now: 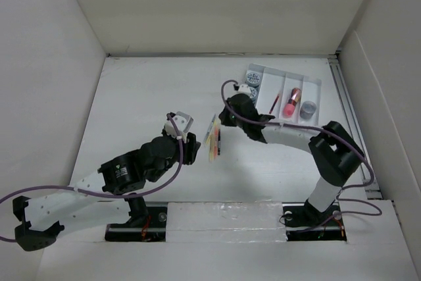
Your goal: Organize the desk
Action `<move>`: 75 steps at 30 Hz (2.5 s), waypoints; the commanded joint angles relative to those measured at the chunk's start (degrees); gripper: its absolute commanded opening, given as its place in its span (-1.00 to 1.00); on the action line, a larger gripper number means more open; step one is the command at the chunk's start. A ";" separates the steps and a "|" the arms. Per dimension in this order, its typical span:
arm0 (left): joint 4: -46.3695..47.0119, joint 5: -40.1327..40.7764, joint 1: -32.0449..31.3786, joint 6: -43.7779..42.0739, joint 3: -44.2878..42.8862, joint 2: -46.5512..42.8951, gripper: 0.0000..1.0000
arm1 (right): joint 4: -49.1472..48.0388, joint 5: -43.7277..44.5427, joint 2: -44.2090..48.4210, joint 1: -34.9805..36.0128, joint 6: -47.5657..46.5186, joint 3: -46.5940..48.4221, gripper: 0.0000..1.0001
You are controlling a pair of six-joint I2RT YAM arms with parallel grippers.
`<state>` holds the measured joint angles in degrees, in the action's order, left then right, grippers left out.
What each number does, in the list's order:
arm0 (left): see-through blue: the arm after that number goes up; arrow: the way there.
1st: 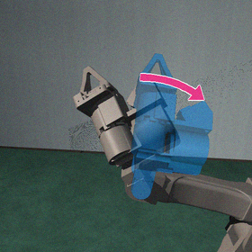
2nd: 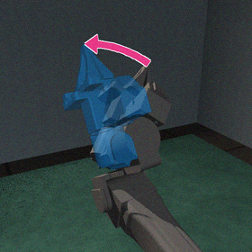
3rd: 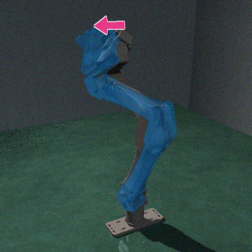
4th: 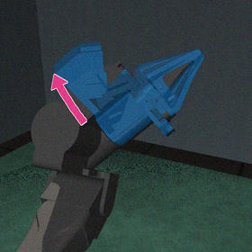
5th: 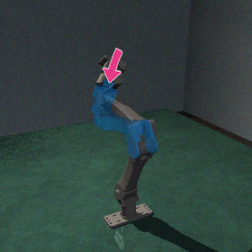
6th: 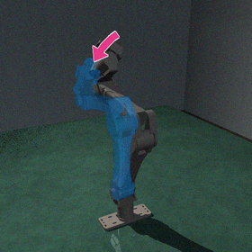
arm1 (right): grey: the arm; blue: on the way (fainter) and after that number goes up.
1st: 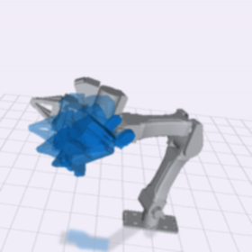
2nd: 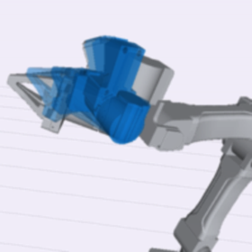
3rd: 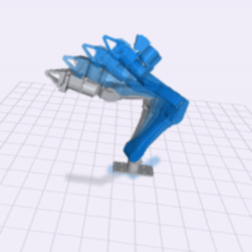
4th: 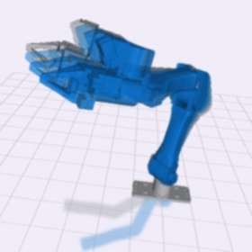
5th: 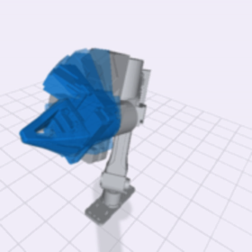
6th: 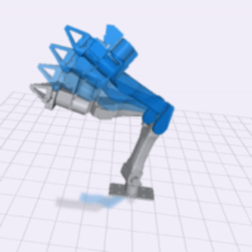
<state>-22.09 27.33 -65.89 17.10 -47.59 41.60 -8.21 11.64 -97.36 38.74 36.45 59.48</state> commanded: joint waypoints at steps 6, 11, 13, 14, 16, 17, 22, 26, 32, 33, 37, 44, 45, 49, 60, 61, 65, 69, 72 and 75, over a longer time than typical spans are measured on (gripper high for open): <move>1.52 -0.79 0.06 -0.49 0.22 -0.56 -0.18 | -0.93 11.30 -2.75 6.87 1.26 -2.44 -0.36; 1.34 0.09 0.06 -0.14 0.22 -0.56 -0.18 | 1.88 11.30 -3.62 7.93 1.52 -2.71 -0.31; 1.43 0.09 0.06 -0.23 0.22 -0.56 -0.18 | 2.58 11.47 -5.11 7.93 1.43 -1.92 -0.32; 1.43 0.18 0.06 -0.23 0.05 -0.39 -0.18 | 2.84 11.39 -5.55 8.54 1.43 -1.57 -0.31; 1.35 0.27 0.06 -0.23 0.22 0.05 -0.18 | 2.93 10.87 -6.17 8.54 1.35 -0.95 -0.31; 1.26 0.27 0.06 -0.23 0.22 0.23 -0.18 | 2.85 10.08 -6.61 8.54 1.26 -0.77 -0.32; 1.08 0.35 0.06 -0.05 0.13 0.32 -0.18 | 3.37 10.95 -7.40 9.07 0.82 -0.42 -0.31; 1.08 0.18 0.06 -0.05 -0.04 0.14 -0.18 | 4.60 11.56 -8.81 9.07 0.82 0.63 -0.35; 1.08 -0.26 0.06 -0.23 -0.13 0.06 -0.18 | 6.80 13.66 -10.65 9.60 0.82 2.39 -0.38; 1.25 -0.26 0.06 -0.23 -0.04 0.06 -0.18 | 7.15 13.93 -10.83 9.60 0.82 2.57 -0.38; 1.17 -0.62 0.06 -0.23 -0.04 0.14 -0.18 | 8.03 13.94 -11.88 9.60 0.73 3.79 -0.40; 1.26 -0.70 0.06 -0.40 -0.13 -0.12 -0.18 | 11.02 15.86 -12.85 9.60 0.56 5.38 -0.49; 1.43 -0.70 0.06 -0.40 -0.04 -0.12 -0.18 | 11.19 16.04 -12.94 9.60 0.56 5.64 -0.49; 1.26 -0.88 0.06 -0.40 -0.13 0.14 -0.18 | 12.43 16.40 -13.82 9.60 0.29 6.52 -0.66; 1.26 -1.14 0.06 -0.40 0.05 0.23 -0.18 | 9.44 16.13 -7.78 10.21 1.08 3.80 -1.00; 1.08 -0.88 0.06 -0.32 -0.04 0.32 -0.18 | 8.83 16.40 -6.28 10.21 1.00 3.19 -1.00; 1.17 -1.14 0.06 -0.40 0.05 0.32 -0.18 | 5.23 14.05 1.55 8.11 0.73 -0.94 -1.00; 1.25 -1.05 0.06 -0.32 0.13 0.15 -0.18 | 5.31 11.75 6.99 2.42 -0.41 -2.26 -1.00; 1.26 -1.23 0.06 -0.40 0.04 0.14 -0.18 | 4.69 10.17 9.02 -0.06 -0.59 -3.32 -1.00; 1.25 -1.14 0.06 -0.40 0.04 0.14 -0.18 | 3.73 8.32 10.96 -7.25 -1.11 -4.29 -1.00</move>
<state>-22.11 26.33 -65.89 17.02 -47.59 42.19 -1.98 21.96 -88.38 36.27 36.40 56.49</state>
